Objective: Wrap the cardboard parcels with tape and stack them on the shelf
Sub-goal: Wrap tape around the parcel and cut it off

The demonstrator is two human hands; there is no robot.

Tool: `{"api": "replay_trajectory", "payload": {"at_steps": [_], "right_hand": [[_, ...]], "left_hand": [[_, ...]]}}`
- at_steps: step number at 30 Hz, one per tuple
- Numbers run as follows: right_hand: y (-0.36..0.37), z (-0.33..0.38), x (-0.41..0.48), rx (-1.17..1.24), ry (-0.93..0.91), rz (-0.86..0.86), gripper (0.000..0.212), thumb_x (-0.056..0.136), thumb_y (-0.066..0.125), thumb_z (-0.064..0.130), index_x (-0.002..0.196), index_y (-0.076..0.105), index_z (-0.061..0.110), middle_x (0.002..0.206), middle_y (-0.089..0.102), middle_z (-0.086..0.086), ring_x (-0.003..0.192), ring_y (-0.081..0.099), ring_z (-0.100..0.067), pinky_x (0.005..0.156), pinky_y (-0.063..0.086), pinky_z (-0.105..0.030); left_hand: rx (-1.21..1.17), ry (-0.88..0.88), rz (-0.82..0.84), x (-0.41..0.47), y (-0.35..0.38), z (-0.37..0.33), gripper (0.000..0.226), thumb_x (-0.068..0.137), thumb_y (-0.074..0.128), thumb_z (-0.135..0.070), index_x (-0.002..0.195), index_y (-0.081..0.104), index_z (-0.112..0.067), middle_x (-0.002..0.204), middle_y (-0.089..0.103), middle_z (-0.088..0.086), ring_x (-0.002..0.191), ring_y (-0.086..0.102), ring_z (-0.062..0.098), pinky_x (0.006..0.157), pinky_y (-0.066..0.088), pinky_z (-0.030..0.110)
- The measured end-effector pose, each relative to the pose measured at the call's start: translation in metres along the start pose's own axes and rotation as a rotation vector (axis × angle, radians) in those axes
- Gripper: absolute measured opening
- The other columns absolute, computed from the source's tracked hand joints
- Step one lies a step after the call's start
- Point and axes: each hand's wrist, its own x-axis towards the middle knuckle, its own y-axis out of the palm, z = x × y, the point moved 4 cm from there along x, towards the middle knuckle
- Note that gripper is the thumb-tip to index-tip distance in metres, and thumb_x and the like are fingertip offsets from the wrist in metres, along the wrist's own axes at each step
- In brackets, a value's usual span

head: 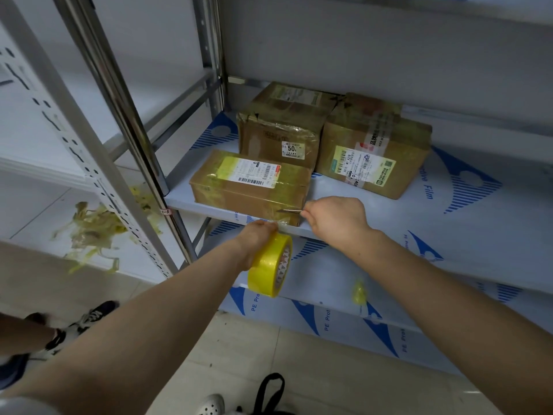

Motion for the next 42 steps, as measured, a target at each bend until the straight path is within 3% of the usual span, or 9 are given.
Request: {"api": "replay_trajectory", "payload": {"at_steps": [3,7,19,24,27,33,36,38,42], "right_hand": [[0.005,0.004,0.005,-0.046,0.004,0.048,0.016,0.098,0.047,0.018,0.100,0.062,0.022,0.078,0.051,0.005,0.091,0.061,-0.022,0.047,0.018,-0.023],[0.007,0.005,0.007,-0.114,-0.049,0.041,0.015,0.091,0.051,0.011,0.096,0.060,0.021,0.085,0.060,0.003,0.086,0.063,-0.023,0.046,0.016,-0.023],[0.018,-0.018,0.007,-0.199,-0.120,0.112,0.014,0.090,0.048,0.018,0.088,0.062,0.019,0.066,0.042,0.006,0.071,0.047,-0.021,0.048,0.020,-0.023],[0.031,-0.087,-0.009,0.443,0.235,0.214,0.012,0.083,0.058,0.028,0.079,0.069,0.029,0.081,0.064,0.009,0.080,0.056,-0.015,0.061,0.037,-0.024],[0.046,-0.126,-0.016,0.951,0.601,0.180,0.016,0.081,0.063,0.009,0.088,0.075,0.019,0.065,0.062,-0.003,0.054,0.052,-0.018,0.052,0.039,-0.025],[0.084,-0.139,-0.007,0.875,0.659,0.125,0.048,0.086,0.070,0.019,0.131,0.057,0.010,0.128,0.059,-0.015,0.113,0.055,-0.030,0.093,0.040,-0.027],[0.055,-0.116,0.012,0.390,0.479,-0.057,0.042,0.095,0.054,0.036,0.132,0.055,0.016,0.133,0.053,-0.016,0.120,0.046,-0.037,0.097,0.036,-0.036],[0.028,-0.074,0.032,0.520,0.181,-0.203,0.040,0.101,0.043,0.031,0.136,0.051,0.015,0.137,0.050,-0.015,0.126,0.043,-0.033,0.099,0.032,-0.032],[0.026,0.011,0.056,0.372,-0.311,-0.011,0.059,0.102,0.023,0.046,0.152,0.014,0.017,0.160,0.011,-0.004,0.148,0.004,-0.017,0.117,-0.001,-0.033]], "left_hand": [[-0.002,-0.012,-0.016,0.000,-0.001,0.000,0.026,0.098,0.048,-0.030,0.117,0.053,-0.014,0.119,0.058,0.022,0.110,0.057,0.038,0.098,0.046,0.051],[0.017,0.007,-0.044,0.001,-0.004,-0.004,0.029,0.099,0.045,-0.030,0.120,0.053,-0.012,0.121,0.057,0.022,0.113,0.055,0.038,0.101,0.043,0.052],[0.032,0.002,-0.046,0.000,-0.006,-0.010,0.018,0.097,0.047,-0.025,0.108,0.054,-0.013,0.115,0.058,0.022,0.110,0.056,0.038,0.098,0.045,0.049],[0.047,-0.026,-0.043,-0.002,-0.007,-0.009,0.013,0.096,0.048,-0.027,0.087,0.051,-0.018,0.110,0.058,0.020,0.105,0.056,0.036,0.098,0.045,0.047],[0.056,-0.029,-0.044,-0.002,-0.006,-0.010,0.011,0.095,0.050,-0.028,0.090,0.052,-0.018,0.111,0.058,0.020,0.107,0.057,0.037,0.098,0.045,0.048],[0.055,-0.023,-0.064,0.000,-0.007,-0.008,0.026,0.095,0.051,-0.029,0.114,0.053,-0.010,0.116,0.059,0.021,0.109,0.056,0.038,0.099,0.044,0.050],[0.052,-0.020,-0.071,0.001,-0.007,-0.008,0.034,0.095,0.052,-0.028,0.123,0.051,-0.009,0.119,0.058,0.021,0.109,0.056,0.037,0.099,0.045,0.048],[0.050,-0.023,-0.073,0.002,-0.007,-0.009,0.034,0.095,0.053,-0.028,0.123,0.050,-0.009,0.114,0.059,0.019,0.104,0.057,0.036,0.096,0.047,0.045],[0.092,0.032,-0.098,0.006,-0.006,-0.007,0.036,0.096,0.052,-0.025,0.127,0.051,-0.007,0.120,0.057,0.019,0.113,0.054,0.036,0.101,0.042,0.047]]}}
